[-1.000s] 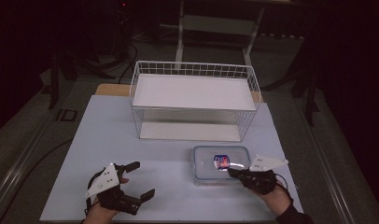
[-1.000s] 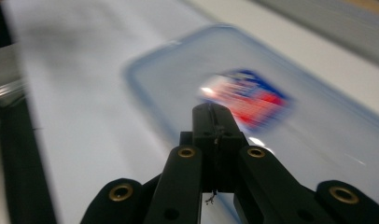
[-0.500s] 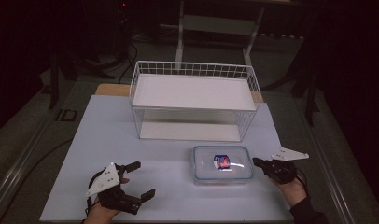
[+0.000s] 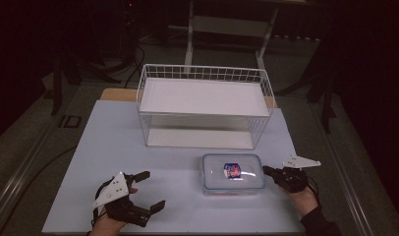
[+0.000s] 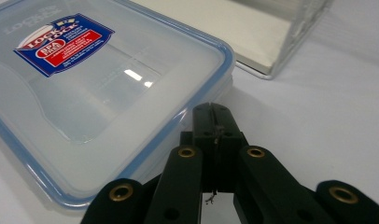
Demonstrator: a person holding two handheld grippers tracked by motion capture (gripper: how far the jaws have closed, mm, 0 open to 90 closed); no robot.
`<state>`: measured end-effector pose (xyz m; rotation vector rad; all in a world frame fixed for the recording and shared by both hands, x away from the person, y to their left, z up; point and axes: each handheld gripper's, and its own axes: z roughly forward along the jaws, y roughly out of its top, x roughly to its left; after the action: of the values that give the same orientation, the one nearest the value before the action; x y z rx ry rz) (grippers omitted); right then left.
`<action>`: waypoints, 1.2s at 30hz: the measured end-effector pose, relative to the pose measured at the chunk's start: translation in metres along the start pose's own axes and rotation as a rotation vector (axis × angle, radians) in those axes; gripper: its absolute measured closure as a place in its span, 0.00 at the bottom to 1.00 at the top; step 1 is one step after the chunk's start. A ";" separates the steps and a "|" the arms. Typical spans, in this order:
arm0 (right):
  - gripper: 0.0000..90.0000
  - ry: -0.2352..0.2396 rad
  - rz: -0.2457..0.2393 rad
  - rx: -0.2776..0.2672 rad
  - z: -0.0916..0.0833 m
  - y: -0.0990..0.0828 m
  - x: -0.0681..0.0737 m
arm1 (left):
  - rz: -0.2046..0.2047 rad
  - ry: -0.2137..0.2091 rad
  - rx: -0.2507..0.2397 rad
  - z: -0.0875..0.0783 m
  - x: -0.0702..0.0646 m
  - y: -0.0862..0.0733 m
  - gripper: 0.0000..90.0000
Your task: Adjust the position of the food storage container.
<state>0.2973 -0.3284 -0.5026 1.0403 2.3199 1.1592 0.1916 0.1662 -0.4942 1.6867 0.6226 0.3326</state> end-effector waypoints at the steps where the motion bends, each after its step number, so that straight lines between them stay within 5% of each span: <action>1: 1.00 0.006 0.003 -0.001 0.001 0.001 0.001 | 0.000 0.000 0.000 0.000 0.000 0.000 0.00; 22: 1.00 0.120 -0.062 0.012 0.031 0.024 0.038 | -0.010 -0.004 0.004 0.001 0.001 -0.001 0.00; 36: 1.00 0.167 -0.090 0.016 0.042 0.032 0.051 | -0.014 -0.017 0.015 0.005 0.000 -0.002 0.00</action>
<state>0.3020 -0.2555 -0.5020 0.8649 2.4798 1.2363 0.1942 0.1624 -0.4972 1.6976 0.6255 0.3043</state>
